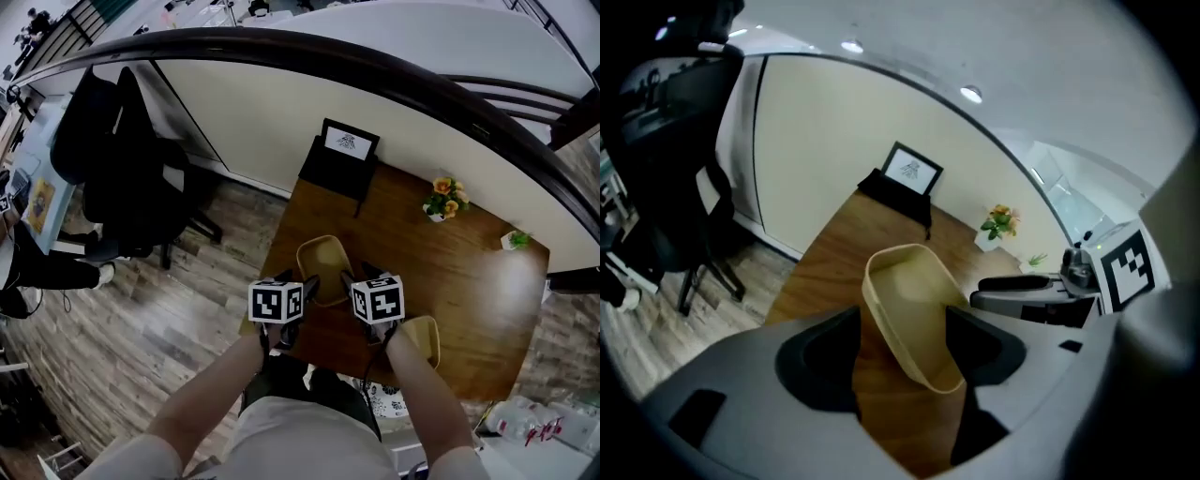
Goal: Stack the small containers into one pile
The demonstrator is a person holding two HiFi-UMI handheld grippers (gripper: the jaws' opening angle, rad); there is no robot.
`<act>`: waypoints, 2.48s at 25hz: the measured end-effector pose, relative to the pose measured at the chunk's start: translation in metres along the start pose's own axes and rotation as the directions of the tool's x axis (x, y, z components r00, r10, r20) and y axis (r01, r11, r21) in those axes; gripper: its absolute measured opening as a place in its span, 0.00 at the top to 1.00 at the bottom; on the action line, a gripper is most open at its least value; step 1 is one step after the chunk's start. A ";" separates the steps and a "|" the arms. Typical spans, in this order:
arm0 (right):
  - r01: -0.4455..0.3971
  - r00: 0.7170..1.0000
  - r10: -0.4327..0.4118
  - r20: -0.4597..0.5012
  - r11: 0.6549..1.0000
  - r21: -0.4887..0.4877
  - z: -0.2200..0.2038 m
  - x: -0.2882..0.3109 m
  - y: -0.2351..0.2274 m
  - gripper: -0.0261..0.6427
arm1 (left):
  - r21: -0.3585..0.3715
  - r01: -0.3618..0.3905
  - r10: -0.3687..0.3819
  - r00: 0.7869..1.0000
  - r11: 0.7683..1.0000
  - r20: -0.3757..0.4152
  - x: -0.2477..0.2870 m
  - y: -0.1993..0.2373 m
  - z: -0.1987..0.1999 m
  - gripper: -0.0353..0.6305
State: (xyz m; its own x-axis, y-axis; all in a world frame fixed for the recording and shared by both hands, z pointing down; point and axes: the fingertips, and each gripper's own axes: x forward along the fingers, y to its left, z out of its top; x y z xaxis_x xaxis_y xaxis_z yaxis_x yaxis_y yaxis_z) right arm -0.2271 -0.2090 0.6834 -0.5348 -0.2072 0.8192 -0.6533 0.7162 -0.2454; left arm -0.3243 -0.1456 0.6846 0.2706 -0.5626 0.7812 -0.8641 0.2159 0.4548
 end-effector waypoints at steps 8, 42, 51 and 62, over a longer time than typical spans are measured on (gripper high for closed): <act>-0.035 0.996 0.032 -0.082 0.999 -0.038 -0.025 0.028 0.005 0.66 | -0.155 0.007 -0.018 0.997 0.988 -0.072 0.026 0.017 -0.022 0.57; 0.257 0.733 -0.229 0.640 0.965 0.051 0.125 -0.324 0.001 0.91 | 0.577 0.132 -0.427 0.805 0.806 0.412 -0.190 -0.250 0.150 0.85; 0.379 0.549 -0.349 0.759 0.914 0.146 0.103 -0.446 0.007 0.91 | 0.763 0.107 -0.618 0.663 0.637 0.423 -0.263 -0.351 0.139 0.85; 0.496 0.409 -0.462 0.787 0.837 0.233 0.046 -0.519 0.021 0.91 | 0.873 0.082 -0.751 0.553 0.481 0.362 -0.300 -0.412 0.089 0.85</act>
State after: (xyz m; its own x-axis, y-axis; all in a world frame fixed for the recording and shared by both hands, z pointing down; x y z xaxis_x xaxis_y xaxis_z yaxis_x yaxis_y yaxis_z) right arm 0.0120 -0.1167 0.2293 -0.3389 -0.9400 0.0398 -0.9366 0.3411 0.0798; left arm -0.0875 -0.1365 0.2253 0.6448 -0.7617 -0.0640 -0.7638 -0.6390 -0.0908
